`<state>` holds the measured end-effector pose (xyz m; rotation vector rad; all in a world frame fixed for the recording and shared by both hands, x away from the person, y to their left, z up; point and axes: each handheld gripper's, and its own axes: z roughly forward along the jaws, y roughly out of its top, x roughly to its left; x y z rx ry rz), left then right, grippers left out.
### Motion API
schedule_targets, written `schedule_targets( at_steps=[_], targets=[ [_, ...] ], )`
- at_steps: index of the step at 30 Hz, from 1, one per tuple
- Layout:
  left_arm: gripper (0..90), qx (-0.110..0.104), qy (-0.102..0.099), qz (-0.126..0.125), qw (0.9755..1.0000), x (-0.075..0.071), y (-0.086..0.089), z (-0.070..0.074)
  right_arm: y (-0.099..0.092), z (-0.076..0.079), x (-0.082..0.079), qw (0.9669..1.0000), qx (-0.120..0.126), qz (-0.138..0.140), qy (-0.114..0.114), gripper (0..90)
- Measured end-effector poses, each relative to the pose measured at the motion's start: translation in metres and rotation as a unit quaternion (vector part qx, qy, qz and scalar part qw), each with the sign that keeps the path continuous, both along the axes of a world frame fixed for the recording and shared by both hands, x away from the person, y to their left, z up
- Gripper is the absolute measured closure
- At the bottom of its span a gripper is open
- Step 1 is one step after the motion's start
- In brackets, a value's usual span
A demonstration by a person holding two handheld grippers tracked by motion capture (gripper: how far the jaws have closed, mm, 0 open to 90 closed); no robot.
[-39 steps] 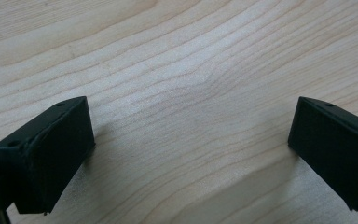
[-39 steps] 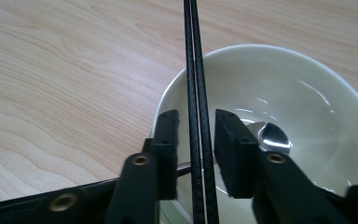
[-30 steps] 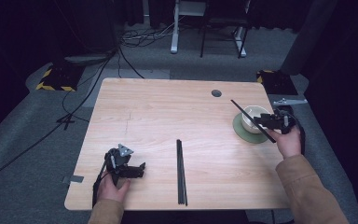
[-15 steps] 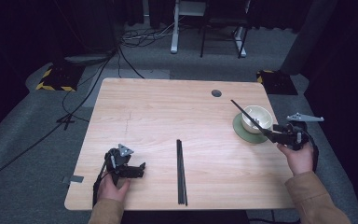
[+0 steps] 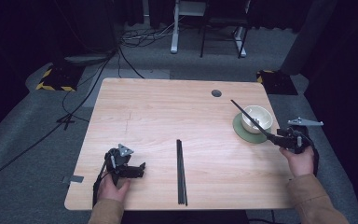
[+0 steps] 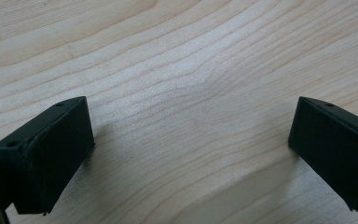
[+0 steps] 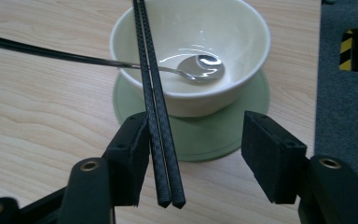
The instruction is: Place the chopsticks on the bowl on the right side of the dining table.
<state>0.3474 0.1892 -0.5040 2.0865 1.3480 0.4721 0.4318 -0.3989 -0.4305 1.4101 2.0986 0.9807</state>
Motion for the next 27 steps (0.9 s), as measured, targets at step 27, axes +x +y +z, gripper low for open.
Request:
schedule_targets(
  at_steps=[27],
  targets=[
    [0.3, 0.001, 0.001, 0.004, 1.0000, -0.001, 0.000, 0.000, -0.035, 0.014, 0.035, 0.9973, -0.014, -0.066, -0.028, 47.6]
  ],
)
